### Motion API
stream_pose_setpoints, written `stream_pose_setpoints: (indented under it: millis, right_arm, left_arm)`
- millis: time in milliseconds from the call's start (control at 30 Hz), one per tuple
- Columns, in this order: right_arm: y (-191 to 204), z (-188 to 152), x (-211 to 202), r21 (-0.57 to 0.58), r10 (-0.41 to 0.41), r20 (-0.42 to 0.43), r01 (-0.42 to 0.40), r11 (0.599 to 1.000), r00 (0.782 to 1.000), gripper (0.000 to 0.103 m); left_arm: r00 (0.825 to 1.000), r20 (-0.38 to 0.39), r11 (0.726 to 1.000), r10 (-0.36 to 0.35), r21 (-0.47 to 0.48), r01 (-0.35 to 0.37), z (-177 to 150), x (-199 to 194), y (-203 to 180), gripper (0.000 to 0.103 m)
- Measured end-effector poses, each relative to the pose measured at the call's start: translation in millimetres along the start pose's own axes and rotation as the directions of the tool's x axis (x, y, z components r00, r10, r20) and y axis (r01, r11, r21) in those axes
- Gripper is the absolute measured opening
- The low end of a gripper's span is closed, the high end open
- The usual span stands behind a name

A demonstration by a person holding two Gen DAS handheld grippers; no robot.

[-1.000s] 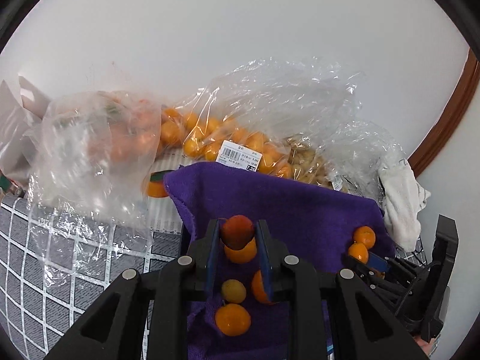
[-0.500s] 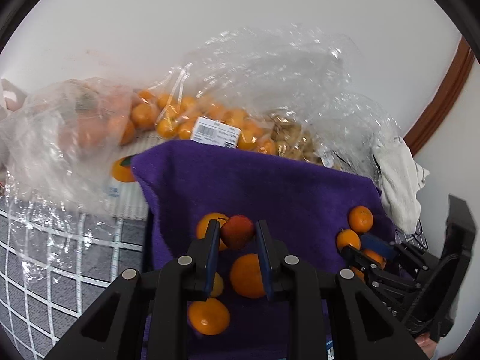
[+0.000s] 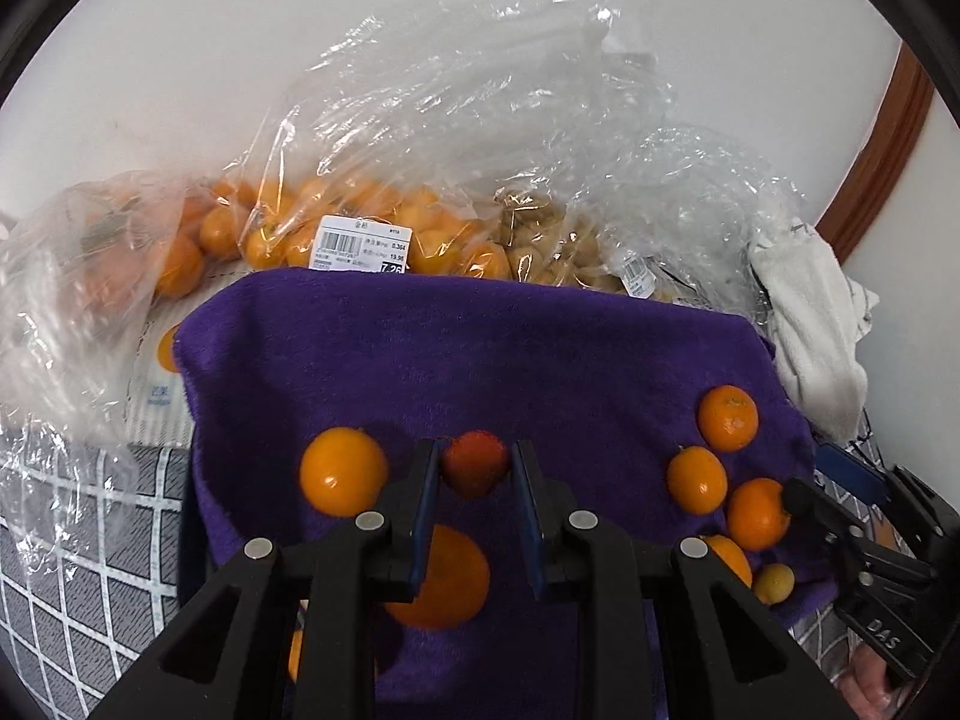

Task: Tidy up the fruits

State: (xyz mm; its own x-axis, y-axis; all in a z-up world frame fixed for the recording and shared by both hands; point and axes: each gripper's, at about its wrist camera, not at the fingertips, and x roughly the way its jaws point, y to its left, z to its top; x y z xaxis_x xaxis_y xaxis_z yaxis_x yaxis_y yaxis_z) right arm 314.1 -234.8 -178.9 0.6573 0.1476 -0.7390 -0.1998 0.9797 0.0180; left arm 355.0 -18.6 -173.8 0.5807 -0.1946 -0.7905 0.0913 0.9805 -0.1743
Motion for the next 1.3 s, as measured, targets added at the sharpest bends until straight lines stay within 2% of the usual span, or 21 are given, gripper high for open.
stream_pose_setpoints:
  millis: [167,333,533,667,800,867,1100,1300]
  right_arm:
    - [-14.7,-1.8,0.5,0.044,0.000,-0.002,0.001,0.999,1.000,0.049]
    - [-20.5,-1.6,2.2,0.075,0.015,-0.014,-0.014,0.997,1.000,0.049]
    - [-21.0,-1.1,3.6,0.082,0.019,-0.018,-0.018,0.996,1.000,0.049]
    - [-20.1,-0.7,3.9,0.079,0.020,-0.020,-0.018,0.997,1.000,0.049]
    - [-19.7,2.8,-4.7,0.087,0.016,-0.004,-0.015,0.996,1.000,0.049]
    - [-19.2,5.4,-13.6,0.099,0.012,0.004,-0.013,0.995,1.000,0.049]
    - [-13.5,-1.5,-59.1,0.134,0.012,0.026,-0.016,0.991,1.000,0.050]
    - [-7.6,-24.1,-115.0,0.150,-0.016,0.064,0.006,0.989,0.998,0.061]
  left_arm:
    - [0.999,-0.010,0.998,0.053,0.028,-0.052,-1.1,11.9,-7.8,0.023]
    - [0.997,-0.032,0.998,0.063,0.029,-0.063,-3.0,23.0,-11.7,0.023]
    - [0.995,-0.024,0.994,0.094,0.063,-0.092,-5.4,24.7,-18.3,0.023]
    - [0.993,-0.027,0.991,0.117,0.063,-0.115,-3.8,20.5,-20.5,0.028]
    - [0.994,-0.012,0.993,0.111,0.050,-0.110,-5.4,1.2,-18.2,0.035]
    - [0.994,0.012,0.993,0.109,0.054,-0.110,-9.1,-14.7,-17.3,0.043]
    - [0.993,0.054,0.993,0.106,0.046,-0.109,-35.2,-69.1,-8.3,0.048]
    - [0.989,0.094,0.992,0.117,0.033,-0.121,-68.5,-115.3,-7.5,0.051]
